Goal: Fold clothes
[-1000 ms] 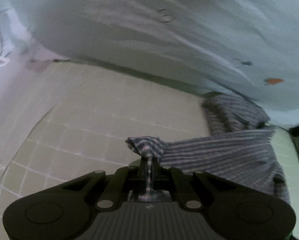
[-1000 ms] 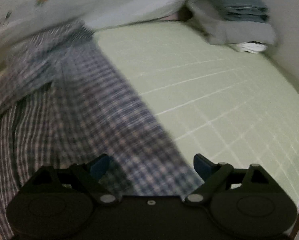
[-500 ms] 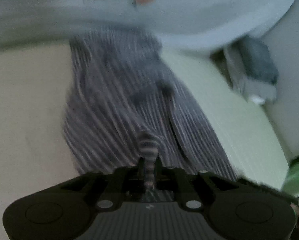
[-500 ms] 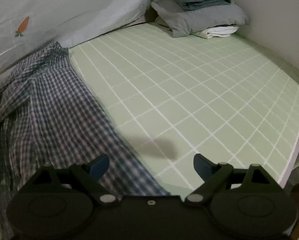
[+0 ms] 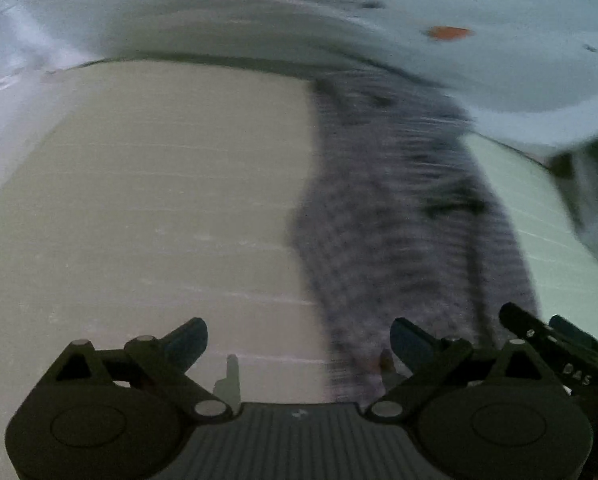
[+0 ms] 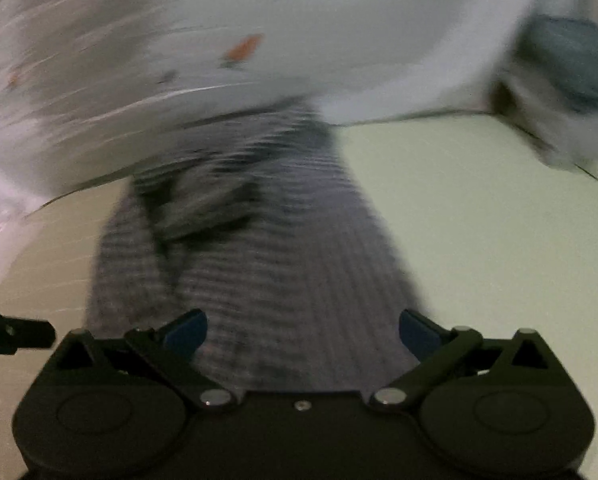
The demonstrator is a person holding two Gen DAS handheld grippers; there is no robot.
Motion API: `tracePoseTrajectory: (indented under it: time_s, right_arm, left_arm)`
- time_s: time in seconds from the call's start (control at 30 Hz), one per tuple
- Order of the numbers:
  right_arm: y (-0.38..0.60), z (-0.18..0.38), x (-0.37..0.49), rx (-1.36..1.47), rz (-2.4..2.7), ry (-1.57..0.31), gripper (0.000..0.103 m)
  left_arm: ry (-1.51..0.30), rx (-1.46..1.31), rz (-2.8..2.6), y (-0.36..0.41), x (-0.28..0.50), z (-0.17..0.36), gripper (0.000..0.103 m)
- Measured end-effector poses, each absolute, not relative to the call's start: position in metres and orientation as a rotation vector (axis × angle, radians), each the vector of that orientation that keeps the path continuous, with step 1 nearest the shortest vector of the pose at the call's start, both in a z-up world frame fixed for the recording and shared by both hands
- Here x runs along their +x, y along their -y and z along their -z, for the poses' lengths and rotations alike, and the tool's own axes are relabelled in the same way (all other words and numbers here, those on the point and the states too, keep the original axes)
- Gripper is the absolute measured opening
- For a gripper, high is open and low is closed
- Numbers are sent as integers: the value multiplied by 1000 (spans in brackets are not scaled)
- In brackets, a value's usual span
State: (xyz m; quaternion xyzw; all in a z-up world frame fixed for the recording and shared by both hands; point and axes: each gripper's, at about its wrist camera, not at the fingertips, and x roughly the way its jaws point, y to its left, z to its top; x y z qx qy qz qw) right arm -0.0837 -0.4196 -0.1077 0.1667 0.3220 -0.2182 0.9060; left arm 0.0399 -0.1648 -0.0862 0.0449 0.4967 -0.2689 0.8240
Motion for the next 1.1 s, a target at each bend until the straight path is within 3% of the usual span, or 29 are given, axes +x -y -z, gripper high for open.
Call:
tracePoseTrajectory:
  time_s: [0.2,0.4,0.43,0.6,1.1]
  right_arm:
    - [395,116,-46,280,337,-728,102]
    - [382,122,-45,294,290,-769,59]
    - [380,123,-45,294,283,-773,46]
    - [368,128,-49,293,244,-791,3]
    - [348,80,-142,360,386,-543,2]
  left_arm:
    - [-1057,84,474,136,51,86,97]
    - [-1077,96,474,127,50,90,97]
    - [-1080,105,480,126,49,90,97]
    - [-1062,136,519,122,44,86,97]
    - [-1029,201,655,123,5,84,97]
